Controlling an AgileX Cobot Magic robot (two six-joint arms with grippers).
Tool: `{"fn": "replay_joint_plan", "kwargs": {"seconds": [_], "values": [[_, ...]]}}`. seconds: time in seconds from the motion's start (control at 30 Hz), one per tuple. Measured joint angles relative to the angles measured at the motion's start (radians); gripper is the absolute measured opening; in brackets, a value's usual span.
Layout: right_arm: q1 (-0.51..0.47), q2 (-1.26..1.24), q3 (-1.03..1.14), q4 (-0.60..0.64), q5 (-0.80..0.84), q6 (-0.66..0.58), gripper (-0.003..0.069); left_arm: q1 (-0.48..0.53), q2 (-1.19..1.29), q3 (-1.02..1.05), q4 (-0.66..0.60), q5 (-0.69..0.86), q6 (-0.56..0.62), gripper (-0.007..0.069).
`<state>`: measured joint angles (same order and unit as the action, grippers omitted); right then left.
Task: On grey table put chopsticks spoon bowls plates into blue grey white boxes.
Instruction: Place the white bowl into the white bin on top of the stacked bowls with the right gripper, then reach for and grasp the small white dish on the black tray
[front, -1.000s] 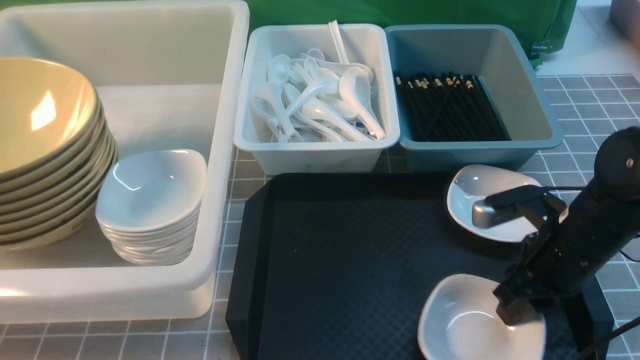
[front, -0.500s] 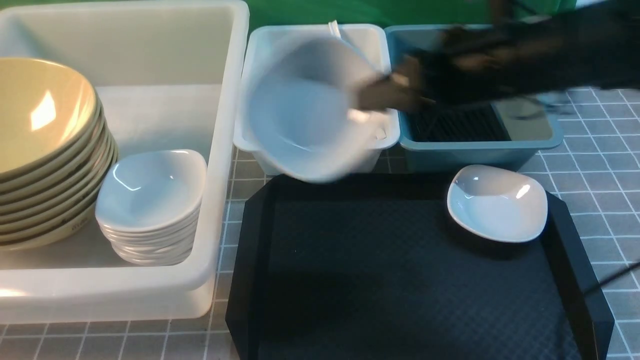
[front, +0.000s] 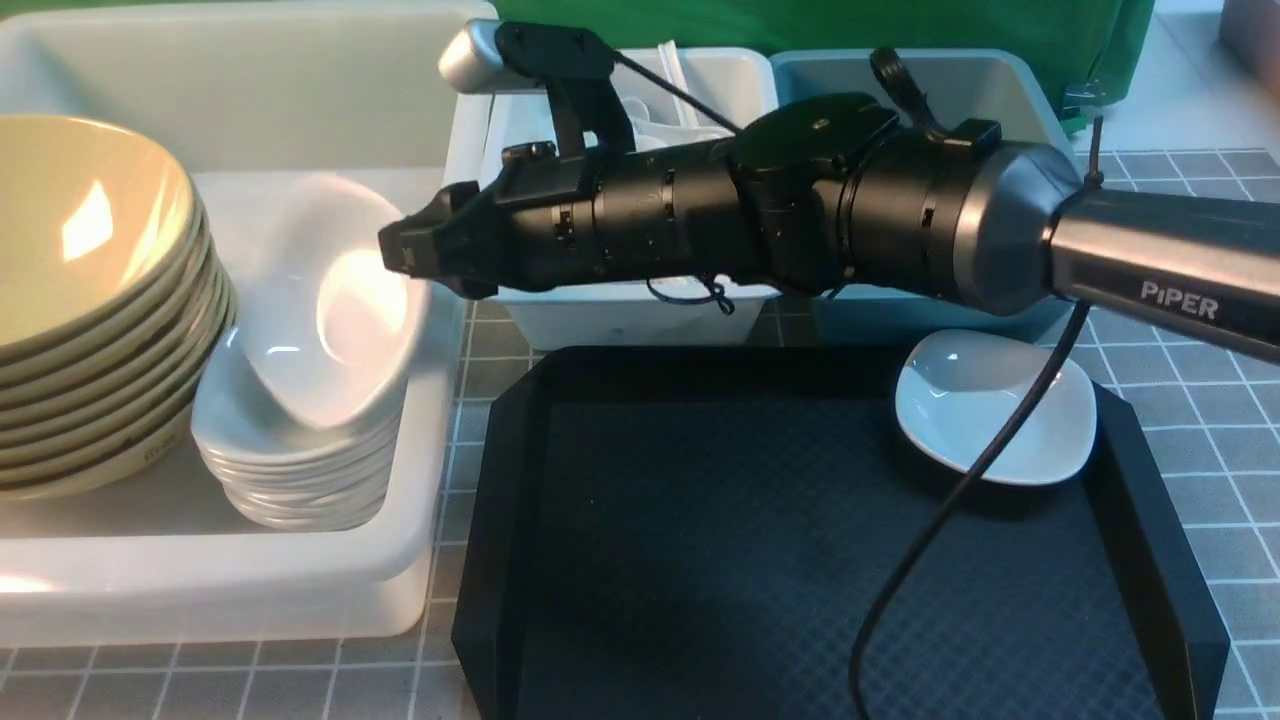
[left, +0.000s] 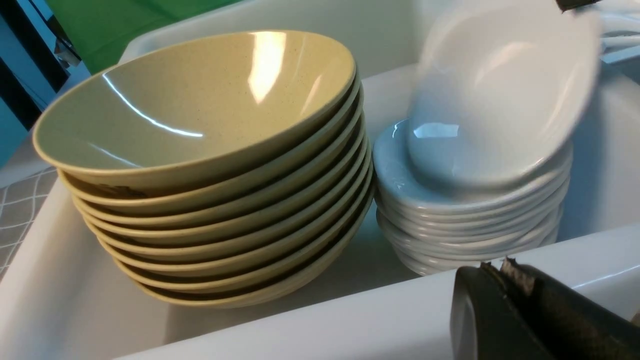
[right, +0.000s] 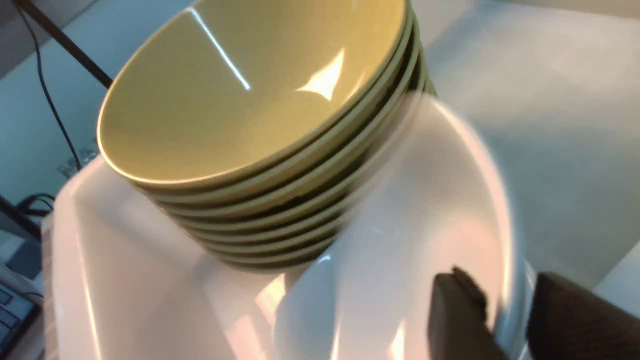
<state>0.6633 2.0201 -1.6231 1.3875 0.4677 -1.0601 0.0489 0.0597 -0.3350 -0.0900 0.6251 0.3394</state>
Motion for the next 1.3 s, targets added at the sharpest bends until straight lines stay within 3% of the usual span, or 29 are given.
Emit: {"fn": "replay_joint_plan", "kwargs": {"seconds": [0.13,0.17,0.23,0.27,0.33,0.37,0.43,0.5,0.6,0.7,0.8,0.93,1.07,1.3], "values": [[-0.053,-0.061,-0.004,-0.237,0.111,0.129,0.0396,0.0,0.0,0.0,0.001,0.001,0.0,-0.0008],[-0.086,-0.099,-0.005,-0.359,0.159,0.204,0.0407,0.0,0.0,0.0,0.001,0.001,0.0,-0.0008],[-0.112,-0.13,-0.006,-0.484,0.215,0.292,0.0408,0.0,0.0,0.0,0.001,0.001,0.0,-0.0008],[-0.15,-0.173,-0.007,-0.626,0.276,0.392,0.0403,0.0,0.0,0.0,0.001,0.001,0.0,-0.0008],[-0.207,-0.231,-0.002,-0.908,0.412,0.583,0.0365,0.0,0.0,0.0,0.001,0.0,0.0,-0.0008],[-0.212,-0.235,0.0,-0.932,0.422,0.583,0.036,0.0,0.0,0.0,0.001,0.0,0.0,-0.0008],[-0.272,-0.267,0.061,-1.165,0.506,0.708,0.029,0.0,0.0,0.0,0.001,0.0,0.0,-0.0008],[-0.322,-0.268,0.152,-1.252,0.517,0.747,0.0213,0.0,0.0,0.0,0.001,0.0,0.0,-0.0008],[-0.405,-0.247,0.308,-1.289,0.431,0.764,0.0095,0.0,0.0,0.0,0.002,0.0,0.0,-0.0008],[-0.452,-0.213,0.416,-1.291,0.291,0.775,0.0036,0.0,0.0,0.0,0.002,0.0,0.0,-0.0008],[-0.463,-0.178,0.439,-1.262,0.247,0.776,0.0032,0.0,0.0,0.0,0.002,-0.001,0.0,-0.0008],[-0.419,-0.151,0.444,-1.082,0.252,0.655,0.0031,0.0,0.0,0.0,0.002,-0.002,0.0,-0.0008],[-0.382,-0.151,0.399,-1.012,0.318,0.599,0.0032,0.0,0.0,0.0,0.002,-0.003,0.0,-0.0008],[-0.465,-0.164,0.291,-1.106,0.455,0.643,0.0123,0.0,0.0,0.0,0.002,-0.003,0.0,-0.0008]]}}
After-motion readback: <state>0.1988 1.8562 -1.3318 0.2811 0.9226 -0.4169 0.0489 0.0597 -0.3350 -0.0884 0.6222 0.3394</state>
